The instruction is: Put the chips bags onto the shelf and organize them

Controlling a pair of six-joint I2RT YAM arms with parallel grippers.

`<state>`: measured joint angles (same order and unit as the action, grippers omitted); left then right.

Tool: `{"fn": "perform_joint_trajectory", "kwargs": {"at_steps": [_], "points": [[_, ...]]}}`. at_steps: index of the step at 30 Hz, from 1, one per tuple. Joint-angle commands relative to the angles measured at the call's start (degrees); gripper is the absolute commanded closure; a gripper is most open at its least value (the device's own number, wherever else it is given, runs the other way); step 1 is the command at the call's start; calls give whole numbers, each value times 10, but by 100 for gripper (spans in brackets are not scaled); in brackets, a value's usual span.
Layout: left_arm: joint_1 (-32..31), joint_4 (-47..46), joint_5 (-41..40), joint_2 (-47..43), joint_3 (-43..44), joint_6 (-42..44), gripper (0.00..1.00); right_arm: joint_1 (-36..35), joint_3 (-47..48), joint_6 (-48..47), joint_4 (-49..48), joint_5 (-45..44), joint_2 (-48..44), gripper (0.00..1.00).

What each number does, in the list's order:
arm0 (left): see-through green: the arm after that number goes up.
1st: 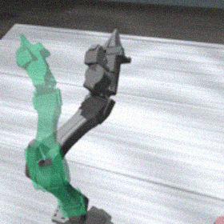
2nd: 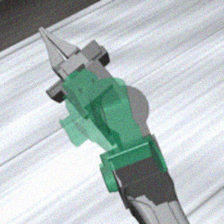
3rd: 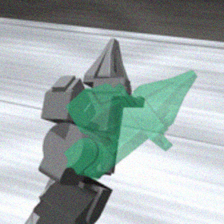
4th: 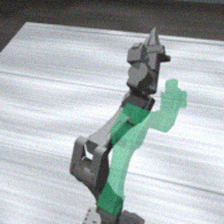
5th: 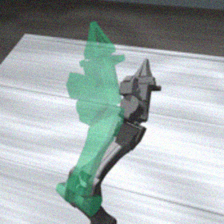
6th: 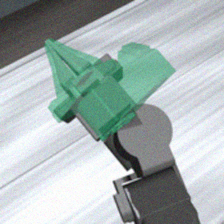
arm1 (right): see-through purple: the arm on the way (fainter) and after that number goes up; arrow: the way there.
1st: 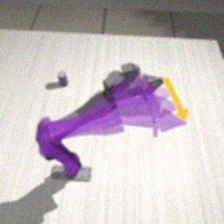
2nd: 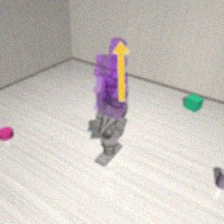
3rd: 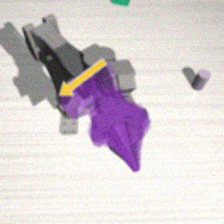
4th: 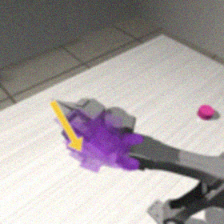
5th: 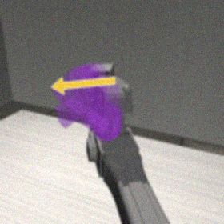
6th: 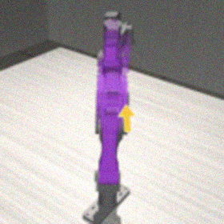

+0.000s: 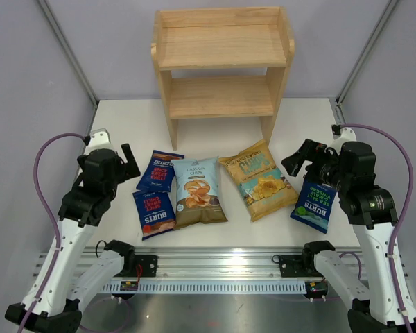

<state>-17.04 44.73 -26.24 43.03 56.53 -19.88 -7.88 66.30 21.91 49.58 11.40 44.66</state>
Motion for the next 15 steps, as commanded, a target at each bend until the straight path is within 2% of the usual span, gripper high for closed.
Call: {"fn": "perform_joint_trajectory", "kwargs": {"at_steps": [1,6,9,11,13,15], "points": [[10,-46,41,-1,-1,15,1,-5,9,4,-21,-12,-9,1],[22,-44,87,12,10,-12,1,-5,3,27,-40,29,-12,0],[22,-53,151,20,13,-51,1,-5,-41,66,-117,118,-40,0],[22,-107,219,19,-14,-70,1,-5,-94,101,-196,170,-70,1],[24,-162,238,23,-43,-101,1,-5,-123,148,-260,194,-88,0],[26,-191,239,48,-49,-115,1,-5,-146,174,-280,209,-88,1]]}}
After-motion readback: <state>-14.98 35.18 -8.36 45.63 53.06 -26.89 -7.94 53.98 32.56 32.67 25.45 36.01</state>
